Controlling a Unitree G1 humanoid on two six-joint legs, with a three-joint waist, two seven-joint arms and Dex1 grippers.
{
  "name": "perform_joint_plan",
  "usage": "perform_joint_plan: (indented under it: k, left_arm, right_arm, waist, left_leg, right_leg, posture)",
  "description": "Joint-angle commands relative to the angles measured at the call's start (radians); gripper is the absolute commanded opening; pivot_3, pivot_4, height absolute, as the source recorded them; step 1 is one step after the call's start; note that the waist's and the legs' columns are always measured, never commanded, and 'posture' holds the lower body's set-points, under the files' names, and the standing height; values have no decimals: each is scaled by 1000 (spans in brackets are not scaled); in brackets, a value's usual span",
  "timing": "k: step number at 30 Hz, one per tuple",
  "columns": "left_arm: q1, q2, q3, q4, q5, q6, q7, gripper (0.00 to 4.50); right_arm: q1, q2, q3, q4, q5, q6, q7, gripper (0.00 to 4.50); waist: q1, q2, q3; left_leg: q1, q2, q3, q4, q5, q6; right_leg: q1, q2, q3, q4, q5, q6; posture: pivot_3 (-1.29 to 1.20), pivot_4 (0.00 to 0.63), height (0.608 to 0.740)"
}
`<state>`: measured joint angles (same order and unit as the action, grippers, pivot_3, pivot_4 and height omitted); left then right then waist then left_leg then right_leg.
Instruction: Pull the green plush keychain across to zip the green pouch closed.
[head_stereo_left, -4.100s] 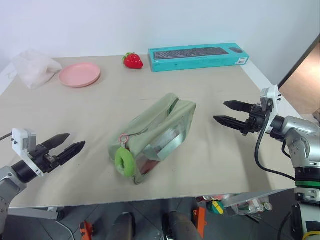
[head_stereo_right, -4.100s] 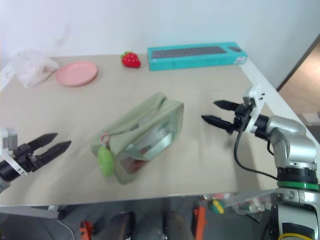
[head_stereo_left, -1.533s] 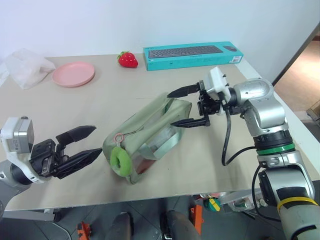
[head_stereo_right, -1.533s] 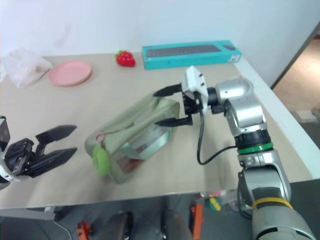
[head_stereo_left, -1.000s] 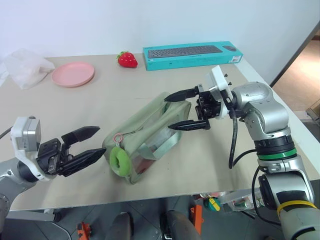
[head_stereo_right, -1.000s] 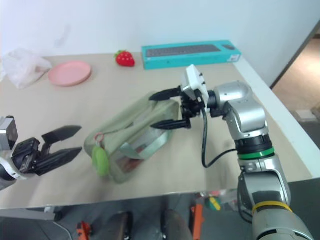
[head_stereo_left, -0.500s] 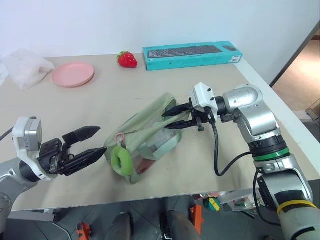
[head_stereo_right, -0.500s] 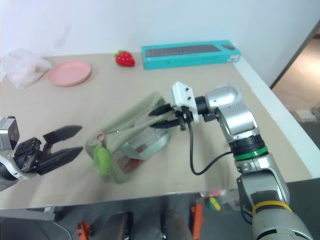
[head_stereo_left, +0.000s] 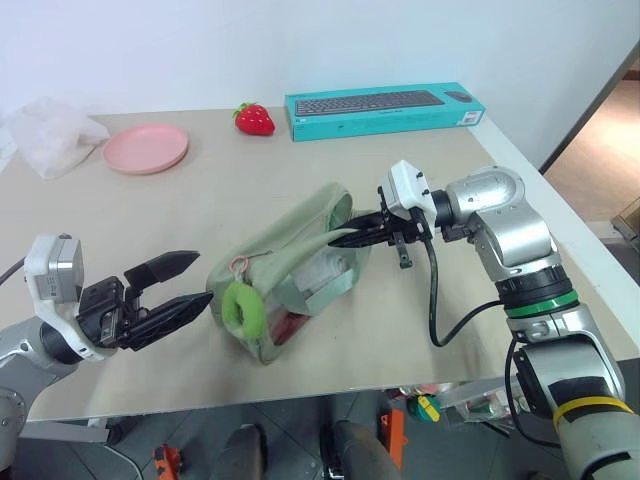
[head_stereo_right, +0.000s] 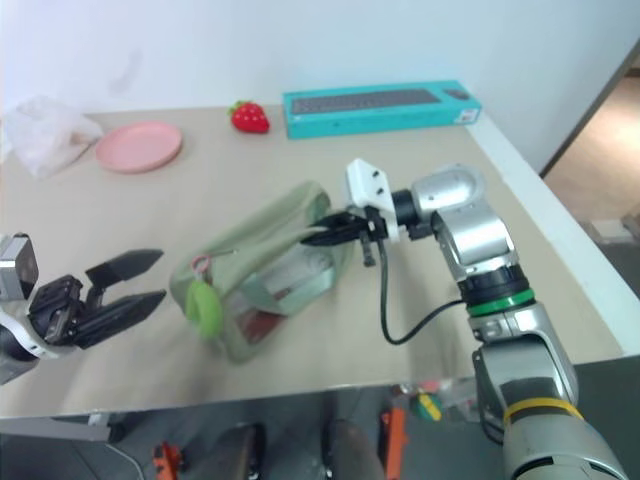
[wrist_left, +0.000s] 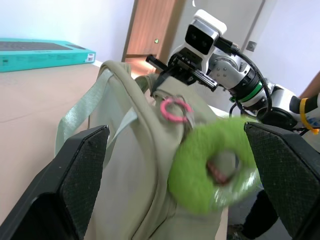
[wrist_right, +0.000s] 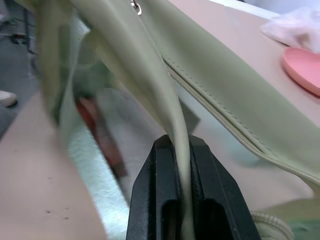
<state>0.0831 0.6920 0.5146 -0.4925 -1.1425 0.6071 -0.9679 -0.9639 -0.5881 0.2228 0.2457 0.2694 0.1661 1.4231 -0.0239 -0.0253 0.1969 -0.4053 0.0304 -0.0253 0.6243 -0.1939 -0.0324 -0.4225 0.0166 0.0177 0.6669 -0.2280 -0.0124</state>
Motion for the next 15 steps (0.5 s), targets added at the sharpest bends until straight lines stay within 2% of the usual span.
perform_joint_plan:
  k: [1,4,9,12,15]
  left_arm:
    - [9,-3,22,-28,-10,-25,4,4500]
    - [18,-10,25,-36,-12,-29,8,4500]
    - [36,-22,16,-49,-11,-39,16,4500]
    - [38,-27,10,-51,-10,-44,21,4500]
    - [37,-31,7,-50,-9,-45,22,4500]
  right_arm:
    - [-72,-15,-77,-47,10,41,-77,39]
    - [-77,-46,-72,-156,8,138,-115,39]
    - [-84,-86,-62,-409,71,441,-194,39]
    - [-75,-77,-37,-520,87,607,-267,39]
    - [-84,-34,-12,-536,70,751,-375,39]
  waist:
    - [0,0,0]
    - [0,0,0]
    - [0,0,0]
    - [0,0,0]
    - [-1,0,0]
  left_leg:
    - [0,0,0,0,0,0]
    - [-1,0,1,0,0,0]
    - [-2,1,1,-2,-1,-1]
    - [-2,1,0,-2,-1,-1]
    - [-2,1,0,-1,-1,-1]
  right_leg:
    - [0,0,0,0,0,0]
    - [-1,0,1,0,0,0]
    - [-3,-2,2,0,-1,0]
    - [-3,-1,1,0,-1,0]
    - [-3,-1,1,0,-1,-1]
  posture:
    - [0,150,740]
    - [0,150,740]
    - [0,150,740]
    - [0,150,740]
    - [0,150,740]
